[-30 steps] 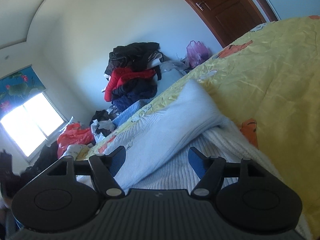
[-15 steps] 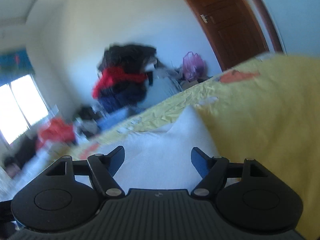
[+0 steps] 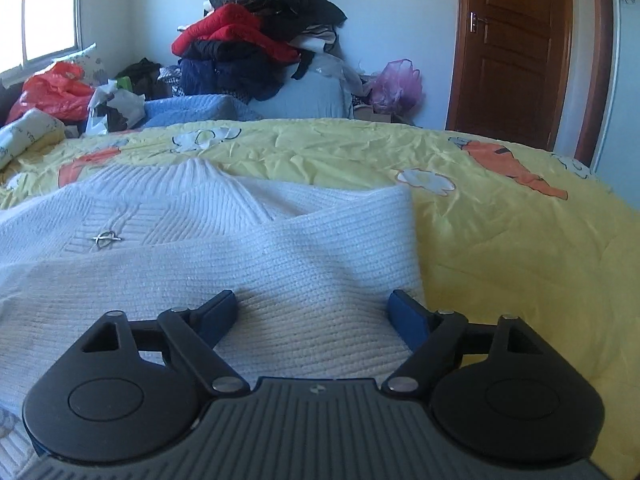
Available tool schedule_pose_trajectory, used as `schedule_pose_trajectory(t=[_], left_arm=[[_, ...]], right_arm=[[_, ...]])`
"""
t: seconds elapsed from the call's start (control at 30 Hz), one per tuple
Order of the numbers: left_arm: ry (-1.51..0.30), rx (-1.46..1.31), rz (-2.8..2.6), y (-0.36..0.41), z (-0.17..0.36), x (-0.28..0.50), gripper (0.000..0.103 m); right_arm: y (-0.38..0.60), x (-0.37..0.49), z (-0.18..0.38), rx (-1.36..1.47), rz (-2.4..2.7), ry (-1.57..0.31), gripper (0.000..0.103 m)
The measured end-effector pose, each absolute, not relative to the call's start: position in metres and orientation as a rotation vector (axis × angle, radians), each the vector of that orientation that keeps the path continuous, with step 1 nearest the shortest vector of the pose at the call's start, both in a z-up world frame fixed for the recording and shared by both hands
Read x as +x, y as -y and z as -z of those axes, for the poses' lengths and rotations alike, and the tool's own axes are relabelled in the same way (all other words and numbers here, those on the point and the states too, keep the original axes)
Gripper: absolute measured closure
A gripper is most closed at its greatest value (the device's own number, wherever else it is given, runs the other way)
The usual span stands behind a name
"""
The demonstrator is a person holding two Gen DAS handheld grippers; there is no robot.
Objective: Fold small clothes
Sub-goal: 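Grasp the cuff of the other sleeve with the left gripper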
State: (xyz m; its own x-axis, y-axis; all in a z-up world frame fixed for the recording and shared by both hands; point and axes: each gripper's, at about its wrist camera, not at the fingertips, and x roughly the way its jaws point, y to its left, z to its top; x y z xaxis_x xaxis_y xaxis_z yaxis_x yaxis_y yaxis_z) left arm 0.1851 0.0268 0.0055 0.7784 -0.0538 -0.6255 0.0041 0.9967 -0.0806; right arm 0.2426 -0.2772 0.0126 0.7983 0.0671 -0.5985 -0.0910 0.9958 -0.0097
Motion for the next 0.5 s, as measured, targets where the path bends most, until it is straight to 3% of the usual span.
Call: schedule_pose_trajectory(t=[0.2,0.33,0.5], left_arm=[[-0.622,-0.059,-0.059,-0.04,-0.021,0.155,0.013],[-0.535,-0.142,-0.149,-0.108,-0.038,0.111,0.013],[-0.478,-0.379,-0.497,-0.247,-0.05,0.082,0.013]], right_arm=[[0.282,0.241,-0.016,-0.014,-0.093,-0.642,0.018],[0.285,0.25,-0.023,-0.007,-0.099,-0.641,0.017],[0.285,0.25,-0.023,-0.007,-0.101,-0.64,0.016]])
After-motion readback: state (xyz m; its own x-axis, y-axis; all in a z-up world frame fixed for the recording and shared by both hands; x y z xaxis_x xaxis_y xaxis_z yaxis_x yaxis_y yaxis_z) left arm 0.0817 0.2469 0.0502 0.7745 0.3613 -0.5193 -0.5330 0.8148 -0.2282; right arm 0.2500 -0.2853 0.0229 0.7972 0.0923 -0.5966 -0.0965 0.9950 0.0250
